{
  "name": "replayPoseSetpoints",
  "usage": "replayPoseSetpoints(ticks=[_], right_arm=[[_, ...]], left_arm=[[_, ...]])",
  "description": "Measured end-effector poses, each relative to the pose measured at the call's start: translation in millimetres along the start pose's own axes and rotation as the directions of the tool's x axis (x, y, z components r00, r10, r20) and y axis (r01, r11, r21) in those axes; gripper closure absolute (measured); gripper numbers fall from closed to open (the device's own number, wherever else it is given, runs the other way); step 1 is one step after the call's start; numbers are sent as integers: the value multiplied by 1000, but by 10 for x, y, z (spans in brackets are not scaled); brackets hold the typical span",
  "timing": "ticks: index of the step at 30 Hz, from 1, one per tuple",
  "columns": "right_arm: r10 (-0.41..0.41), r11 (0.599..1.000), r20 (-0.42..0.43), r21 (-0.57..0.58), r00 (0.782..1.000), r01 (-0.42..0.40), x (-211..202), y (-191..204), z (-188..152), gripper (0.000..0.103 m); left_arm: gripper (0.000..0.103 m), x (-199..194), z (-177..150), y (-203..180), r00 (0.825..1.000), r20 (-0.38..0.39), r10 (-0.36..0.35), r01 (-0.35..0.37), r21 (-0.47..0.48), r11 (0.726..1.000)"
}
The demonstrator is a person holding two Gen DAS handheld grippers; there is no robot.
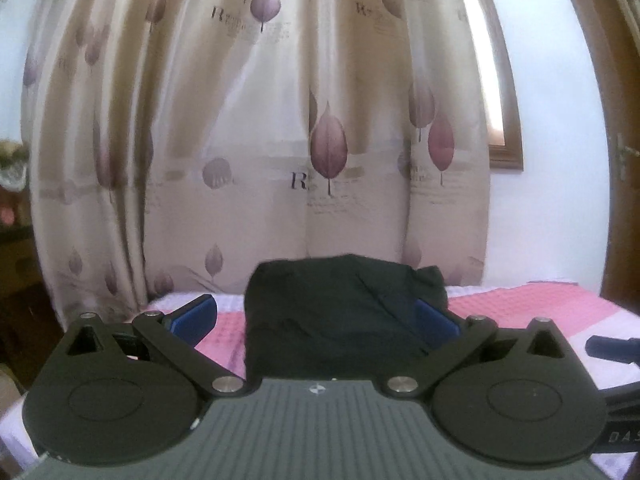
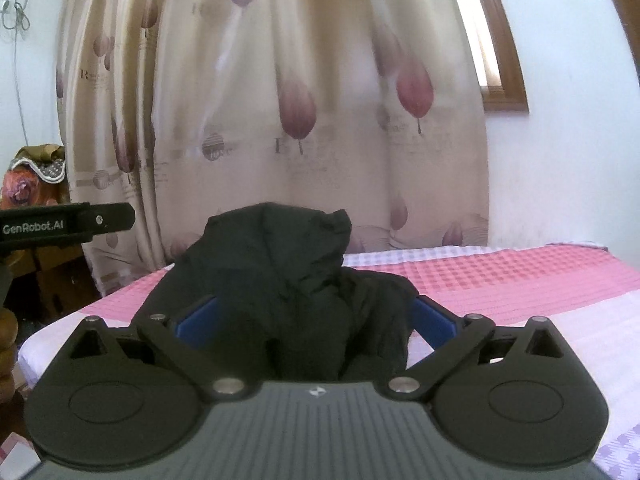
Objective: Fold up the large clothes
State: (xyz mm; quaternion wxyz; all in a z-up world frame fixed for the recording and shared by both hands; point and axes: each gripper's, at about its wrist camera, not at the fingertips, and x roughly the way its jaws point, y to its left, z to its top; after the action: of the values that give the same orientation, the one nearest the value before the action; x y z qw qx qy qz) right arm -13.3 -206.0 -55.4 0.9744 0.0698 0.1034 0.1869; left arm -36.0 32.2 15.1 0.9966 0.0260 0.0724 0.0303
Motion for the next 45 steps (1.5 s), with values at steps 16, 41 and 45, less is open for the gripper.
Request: replayPoseSetpoints(ticks=[16, 41, 45], right_arm=[[-41, 998, -15, -43, 999, 40, -17, 12, -64, 0], [-42, 997, -46, -73, 998, 39, 42, 81, -151, 0], [-45, 996, -39, -81, 998, 41, 31, 89, -144, 0]], left_arm=[[0, 65, -166, 67, 998, -63, -1, -1, -36, 999], [0, 141, -366, 145, 999, -32, 37, -38, -31, 999], [0, 153, -347, 144, 998, -37, 43, -44, -36, 998]])
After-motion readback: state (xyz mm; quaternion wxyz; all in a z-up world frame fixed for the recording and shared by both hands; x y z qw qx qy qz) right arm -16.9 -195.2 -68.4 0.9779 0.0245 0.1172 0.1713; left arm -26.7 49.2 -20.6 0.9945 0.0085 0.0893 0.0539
